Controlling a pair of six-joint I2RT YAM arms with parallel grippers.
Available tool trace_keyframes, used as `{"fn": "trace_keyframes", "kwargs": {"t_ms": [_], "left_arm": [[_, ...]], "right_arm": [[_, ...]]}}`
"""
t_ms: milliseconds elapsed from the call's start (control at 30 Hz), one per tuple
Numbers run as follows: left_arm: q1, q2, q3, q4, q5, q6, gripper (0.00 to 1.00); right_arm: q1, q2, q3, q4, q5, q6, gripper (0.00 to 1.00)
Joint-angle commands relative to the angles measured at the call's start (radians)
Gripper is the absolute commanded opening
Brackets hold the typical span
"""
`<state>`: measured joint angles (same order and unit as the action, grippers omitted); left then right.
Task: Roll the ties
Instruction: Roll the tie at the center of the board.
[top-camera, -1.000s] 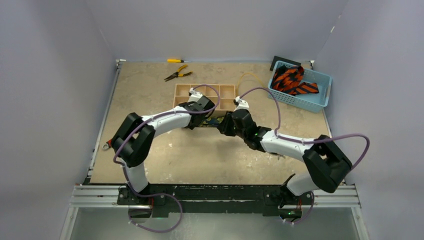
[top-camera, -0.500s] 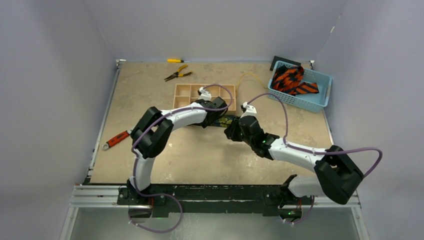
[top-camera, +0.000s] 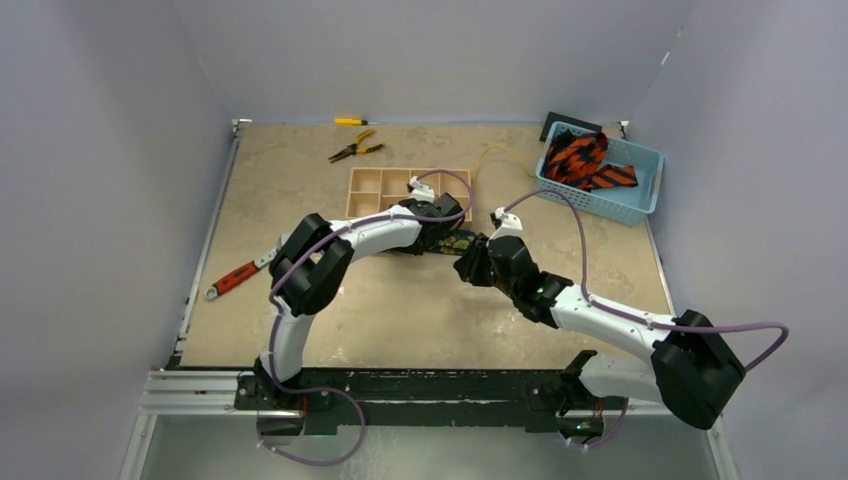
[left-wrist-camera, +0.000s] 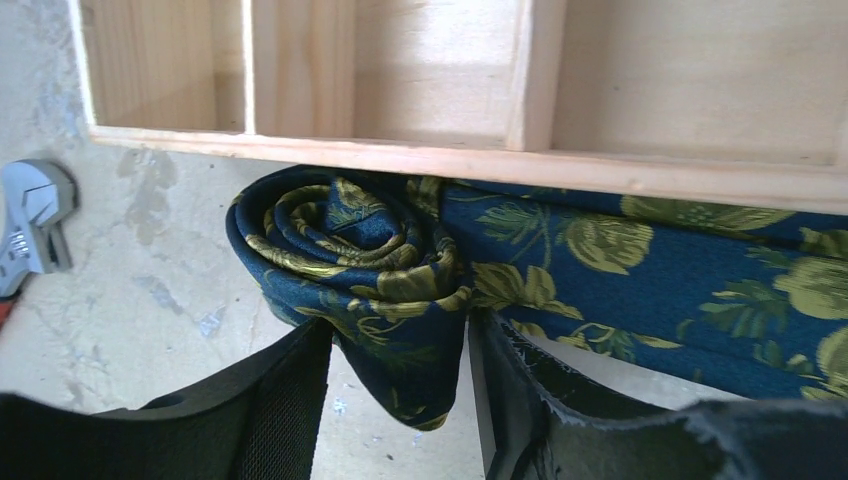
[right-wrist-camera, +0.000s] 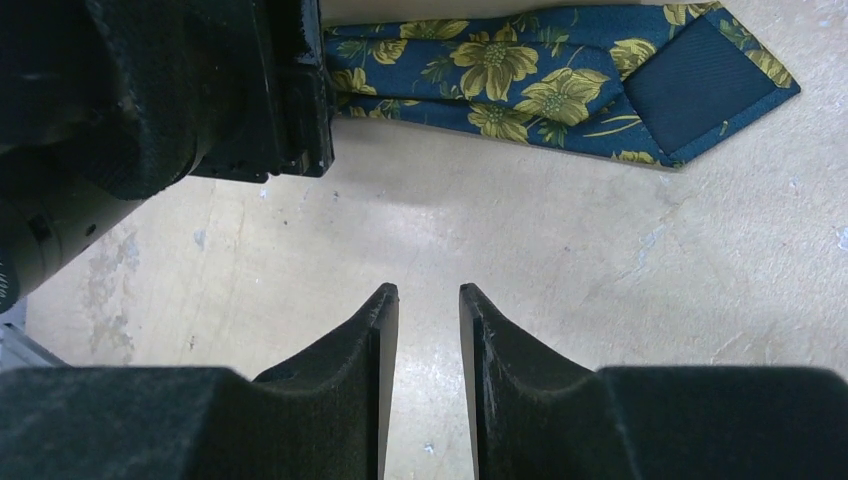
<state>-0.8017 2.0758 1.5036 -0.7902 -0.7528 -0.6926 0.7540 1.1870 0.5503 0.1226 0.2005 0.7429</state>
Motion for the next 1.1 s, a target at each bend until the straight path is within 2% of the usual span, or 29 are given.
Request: {"fn": "trace_keyframes", "kwargs": {"t_ms": [0, 400, 533, 667, 767, 933, 1067], "left_arm": [[-0.01, -0.019, 0.049, 0.055, 0.091, 0.012, 0.51], [-0.01, -0.181, 0.036, 0.103, 0.195, 0.045, 0.6], [-0.007, -0.249, 0.027, 0.108, 0.21, 0.058, 0.61], [0.013, -0.374, -0.073, 0.153, 0.208, 0.054, 0.61], [0.097, -0.524, -0.226, 0.238, 0.219, 0.031, 0.61], [0.306, -0.762, -0.458, 0.442, 0.38, 0.043, 0.59], [0.382, -0.795, -0.52, 0.542, 0.483, 0.083, 0.57]], "right_arm": [[0.005, -0.032, -0.007, -0.01, 0.036, -0.016, 0.33], [0.003, -0.053, -0.001, -0.029, 0.045, -0.041, 0.35], [0.004, -0.032, 0.027, -0.025, 0.006, -0.066, 0.35], [0.007, 0.024, 0.076, 0.044, -0.072, -0.138, 0.33], [0.036, 0.091, 0.135, 0.065, -0.11, -0.153, 0.31], [0.135, 0.249, 0.289, 0.057, -0.077, -0.171, 0.29], [0.142, 0.401, 0.429, 0.057, -0.133, -0.155, 0.27]]}}
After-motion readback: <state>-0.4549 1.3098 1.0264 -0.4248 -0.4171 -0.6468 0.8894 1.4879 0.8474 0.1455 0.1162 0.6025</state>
